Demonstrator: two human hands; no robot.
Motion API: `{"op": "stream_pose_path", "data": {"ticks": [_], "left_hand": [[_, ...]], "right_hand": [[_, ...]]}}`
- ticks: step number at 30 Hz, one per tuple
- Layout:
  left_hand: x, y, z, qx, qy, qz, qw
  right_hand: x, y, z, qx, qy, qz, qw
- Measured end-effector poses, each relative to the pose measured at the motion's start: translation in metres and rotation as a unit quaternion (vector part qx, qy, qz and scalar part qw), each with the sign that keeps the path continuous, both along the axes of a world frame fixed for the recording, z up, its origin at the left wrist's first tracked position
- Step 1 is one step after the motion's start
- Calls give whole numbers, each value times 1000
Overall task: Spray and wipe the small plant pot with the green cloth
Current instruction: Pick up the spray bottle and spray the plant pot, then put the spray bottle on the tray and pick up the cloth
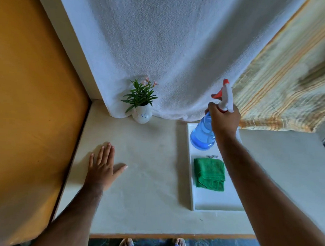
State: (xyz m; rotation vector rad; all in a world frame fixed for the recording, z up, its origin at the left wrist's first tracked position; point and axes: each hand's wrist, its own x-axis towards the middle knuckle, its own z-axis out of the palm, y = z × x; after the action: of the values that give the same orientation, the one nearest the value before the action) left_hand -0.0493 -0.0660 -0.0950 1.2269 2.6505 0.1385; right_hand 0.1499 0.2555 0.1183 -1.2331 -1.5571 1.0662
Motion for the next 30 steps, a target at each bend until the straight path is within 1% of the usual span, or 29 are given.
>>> {"op": "stream_pose_path", "data": {"ticks": [3,6,11,16,21,24,30], "left_hand": [[1,2,1,-1,-3,-3,1000],[0,2,-2,6,2,-3,1000],[-1,4,-5,7,10,-15,1000],[-1,5,-5,-8,12,-10,1000],[-3,4,-7,-14,20,-7,1000],[-2,5,-5,-13,15,-6,1000],[0,6,-2,-13,17,-6,1000]], "right_hand": [[12,19,-8,26,10,-30,999],[16,28,-24,32,14,-43,998],[23,29,-53,75,-17,-15,997],[29,30,-78,80,-22,-10,997],[28,31,-88,82,-30,6,996],[29,34,-92,70,-31,11,997],[33,33,-88,4,-24,52,998]]}}
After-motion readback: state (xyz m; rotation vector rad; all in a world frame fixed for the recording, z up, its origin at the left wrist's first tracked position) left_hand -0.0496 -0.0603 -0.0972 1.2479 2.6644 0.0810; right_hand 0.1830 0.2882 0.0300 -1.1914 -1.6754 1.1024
